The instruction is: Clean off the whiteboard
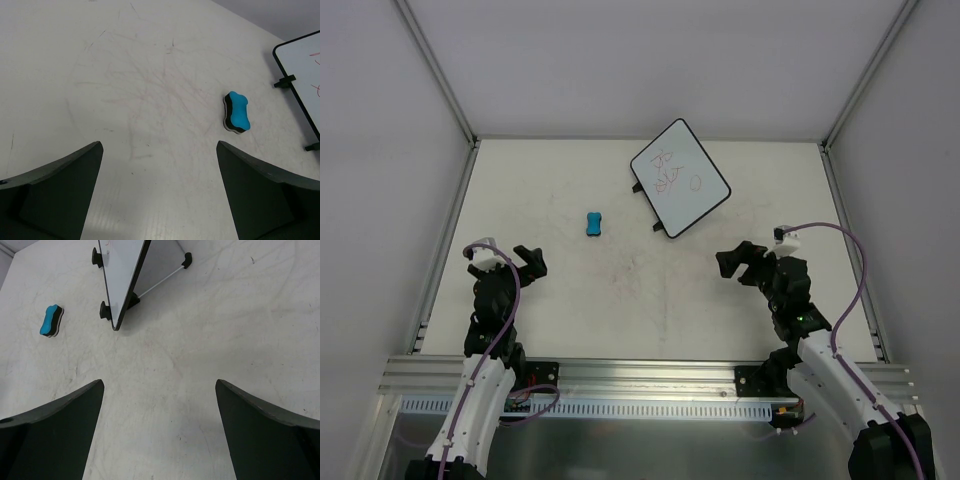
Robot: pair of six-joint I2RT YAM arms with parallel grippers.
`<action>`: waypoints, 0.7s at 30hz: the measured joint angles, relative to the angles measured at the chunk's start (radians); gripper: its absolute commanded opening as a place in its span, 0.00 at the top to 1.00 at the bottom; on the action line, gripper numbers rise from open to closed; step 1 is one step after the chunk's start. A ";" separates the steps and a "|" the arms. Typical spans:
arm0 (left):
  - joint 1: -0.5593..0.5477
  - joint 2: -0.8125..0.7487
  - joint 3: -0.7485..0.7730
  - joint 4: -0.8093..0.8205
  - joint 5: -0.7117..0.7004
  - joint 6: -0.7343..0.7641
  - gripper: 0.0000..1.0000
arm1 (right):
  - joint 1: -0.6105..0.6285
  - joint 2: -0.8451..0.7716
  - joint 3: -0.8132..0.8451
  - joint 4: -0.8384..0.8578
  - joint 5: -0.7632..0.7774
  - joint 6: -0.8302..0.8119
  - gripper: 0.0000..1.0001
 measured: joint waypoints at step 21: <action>0.000 0.028 0.000 0.008 -0.039 -0.020 0.01 | 0.000 0.212 0.023 0.184 -0.045 0.132 0.01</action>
